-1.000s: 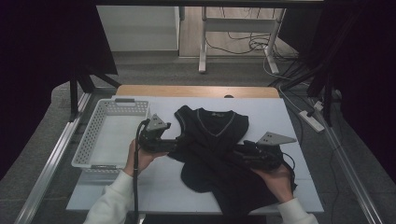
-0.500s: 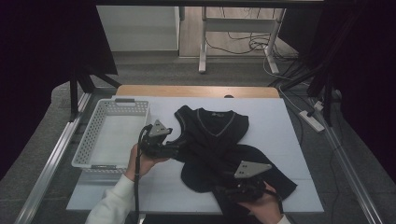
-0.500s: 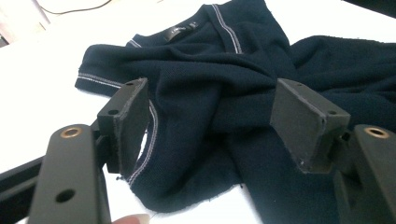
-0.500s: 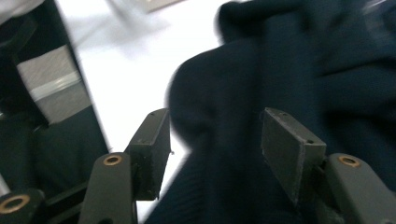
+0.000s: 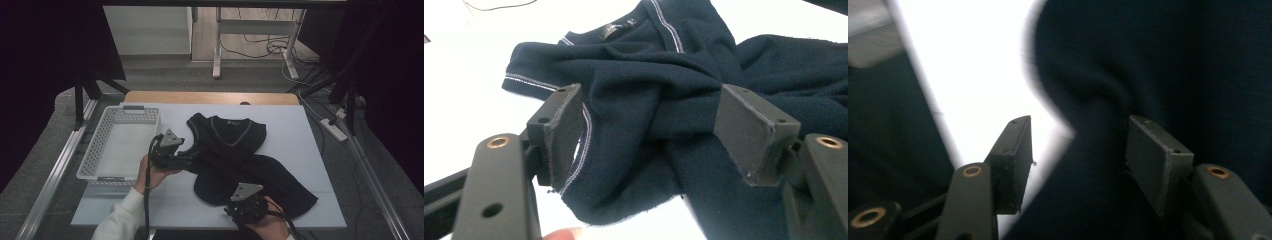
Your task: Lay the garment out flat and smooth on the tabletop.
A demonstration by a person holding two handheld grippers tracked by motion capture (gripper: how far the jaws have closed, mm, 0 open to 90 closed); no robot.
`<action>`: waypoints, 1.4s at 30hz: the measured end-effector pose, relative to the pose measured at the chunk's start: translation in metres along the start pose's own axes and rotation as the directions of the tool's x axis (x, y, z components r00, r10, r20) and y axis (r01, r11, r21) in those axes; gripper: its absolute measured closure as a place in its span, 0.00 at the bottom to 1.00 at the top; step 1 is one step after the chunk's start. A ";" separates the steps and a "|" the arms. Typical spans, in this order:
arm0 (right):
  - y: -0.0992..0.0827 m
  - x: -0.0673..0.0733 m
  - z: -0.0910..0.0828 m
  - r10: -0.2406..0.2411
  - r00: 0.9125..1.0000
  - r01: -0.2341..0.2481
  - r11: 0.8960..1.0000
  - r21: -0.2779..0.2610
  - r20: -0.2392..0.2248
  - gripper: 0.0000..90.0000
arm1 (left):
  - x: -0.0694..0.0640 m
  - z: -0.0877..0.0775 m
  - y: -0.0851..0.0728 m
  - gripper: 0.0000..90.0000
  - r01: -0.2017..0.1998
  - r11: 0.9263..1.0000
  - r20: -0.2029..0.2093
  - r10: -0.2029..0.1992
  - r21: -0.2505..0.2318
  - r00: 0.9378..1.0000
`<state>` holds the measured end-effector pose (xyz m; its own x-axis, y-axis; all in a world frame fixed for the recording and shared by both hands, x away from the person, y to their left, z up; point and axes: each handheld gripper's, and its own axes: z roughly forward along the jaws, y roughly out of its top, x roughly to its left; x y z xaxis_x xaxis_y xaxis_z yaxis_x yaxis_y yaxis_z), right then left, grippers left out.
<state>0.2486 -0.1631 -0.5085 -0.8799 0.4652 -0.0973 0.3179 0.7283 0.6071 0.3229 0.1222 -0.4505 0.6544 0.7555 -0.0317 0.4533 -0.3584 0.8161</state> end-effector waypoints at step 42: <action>0.011 -0.031 -0.057 0.061 0.996 -0.072 0.976 -0.205 -0.058 0.61 | 0.006 -0.007 0.000 0.32 0.002 1.000 0.009 -0.002 -0.014 1.000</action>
<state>0.2594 -0.1979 -0.4536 -0.8777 0.4791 -0.0144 0.3010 0.5744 0.7612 0.3223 0.1303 -0.4464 0.6592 0.7510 -0.0388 0.4462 -0.3490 0.8241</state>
